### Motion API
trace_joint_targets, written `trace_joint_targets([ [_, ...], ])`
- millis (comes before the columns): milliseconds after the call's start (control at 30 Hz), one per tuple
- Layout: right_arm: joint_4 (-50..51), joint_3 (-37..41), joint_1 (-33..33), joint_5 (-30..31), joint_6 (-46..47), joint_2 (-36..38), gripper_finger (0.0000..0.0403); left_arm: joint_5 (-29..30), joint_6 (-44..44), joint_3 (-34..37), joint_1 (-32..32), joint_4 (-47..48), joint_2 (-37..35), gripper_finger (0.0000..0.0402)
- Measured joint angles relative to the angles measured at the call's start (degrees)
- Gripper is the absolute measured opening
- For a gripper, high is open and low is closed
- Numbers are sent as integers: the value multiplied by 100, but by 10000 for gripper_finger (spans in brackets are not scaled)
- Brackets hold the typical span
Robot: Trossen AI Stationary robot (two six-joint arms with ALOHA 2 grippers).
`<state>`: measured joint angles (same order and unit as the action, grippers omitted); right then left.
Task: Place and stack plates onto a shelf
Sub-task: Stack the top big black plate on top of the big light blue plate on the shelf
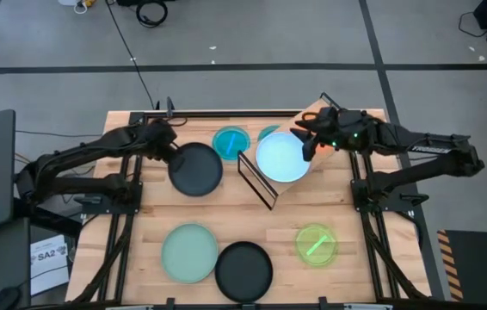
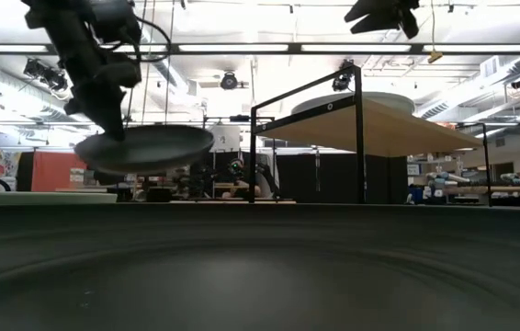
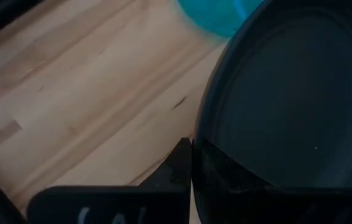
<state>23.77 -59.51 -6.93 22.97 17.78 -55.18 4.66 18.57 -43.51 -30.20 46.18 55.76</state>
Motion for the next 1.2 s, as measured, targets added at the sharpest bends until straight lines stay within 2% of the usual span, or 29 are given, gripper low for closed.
trace_joint_targets([
  [233,-126,0,-228,-51,0,0,153,-262,346,0,1,-393,-438,15],
  [500,-142,0,-274,-54,2,0,154,-722,842,0,1,-1680,-486,15],
  [733,-372,0,-273,-54,93,-29,154,-698,1255,-2,8,-2540,-480,15],
  [1000,-1374,-4,-272,-55,113,-589,154,92,1335,-4,8,-3347,-478,15],
  [1200,-2724,-4,-270,-55,-693,-1187,152,1149,1031,-7,8,-3687,-478,15],
])
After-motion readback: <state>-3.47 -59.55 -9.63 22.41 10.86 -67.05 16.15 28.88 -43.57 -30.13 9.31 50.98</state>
